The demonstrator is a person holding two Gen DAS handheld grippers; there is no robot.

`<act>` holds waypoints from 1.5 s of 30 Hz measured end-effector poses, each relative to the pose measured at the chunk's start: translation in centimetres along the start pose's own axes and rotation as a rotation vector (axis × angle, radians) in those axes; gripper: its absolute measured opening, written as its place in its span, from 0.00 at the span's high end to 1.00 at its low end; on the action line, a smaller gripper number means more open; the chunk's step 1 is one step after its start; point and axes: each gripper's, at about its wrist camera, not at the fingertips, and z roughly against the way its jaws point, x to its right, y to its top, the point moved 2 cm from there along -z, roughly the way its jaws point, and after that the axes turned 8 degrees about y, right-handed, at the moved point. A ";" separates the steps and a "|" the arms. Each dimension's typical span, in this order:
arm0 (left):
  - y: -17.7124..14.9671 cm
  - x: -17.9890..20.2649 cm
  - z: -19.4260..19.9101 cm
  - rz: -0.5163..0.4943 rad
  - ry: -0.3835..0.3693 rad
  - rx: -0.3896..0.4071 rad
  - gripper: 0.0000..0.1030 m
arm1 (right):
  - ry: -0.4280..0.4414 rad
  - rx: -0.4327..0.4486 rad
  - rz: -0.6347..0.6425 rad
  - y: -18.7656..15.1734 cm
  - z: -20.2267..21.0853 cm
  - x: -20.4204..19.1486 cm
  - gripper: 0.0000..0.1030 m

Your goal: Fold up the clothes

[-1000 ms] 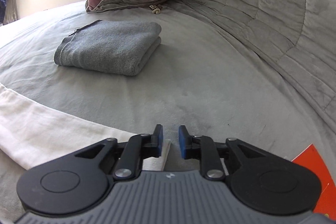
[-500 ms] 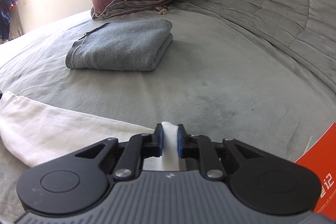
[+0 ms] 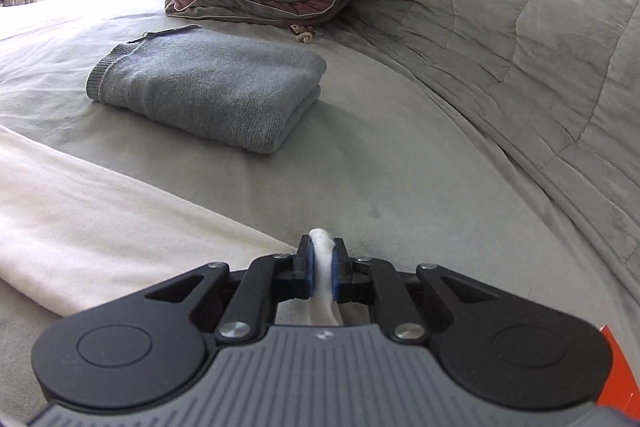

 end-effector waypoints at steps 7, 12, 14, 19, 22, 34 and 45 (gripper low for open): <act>0.9 0.9 5.2 0.032 -0.087 0.078 0.60 | -0.024 0.039 0.000 1.2 2.4 -0.5 0.51; 0.5 4.5 8.0 -0.011 -0.217 0.050 0.59 | 0.138 0.047 0.010 2.2 3.6 -4.9 0.50; -0.2 6.2 8.3 -0.035 -0.249 0.027 0.59 | 0.210 0.032 0.026 2.1 3.5 -7.2 0.50; -3.2 8.0 7.9 -0.039 -0.222 0.044 0.54 | 0.268 -0.007 -0.026 1.3 2.7 -8.1 0.44; -3.3 7.3 7.7 0.007 -0.228 0.036 0.46 | 0.258 -0.020 -0.149 1.0 2.5 -5.2 0.43; -3.4 7.4 7.6 0.015 -0.209 0.036 0.43 | 0.176 0.001 -0.386 -0.4 4.0 2.2 0.58; -3.5 7.0 7.3 0.052 -0.235 0.022 0.43 | 0.159 0.013 -0.227 0.8 3.7 -1.6 0.41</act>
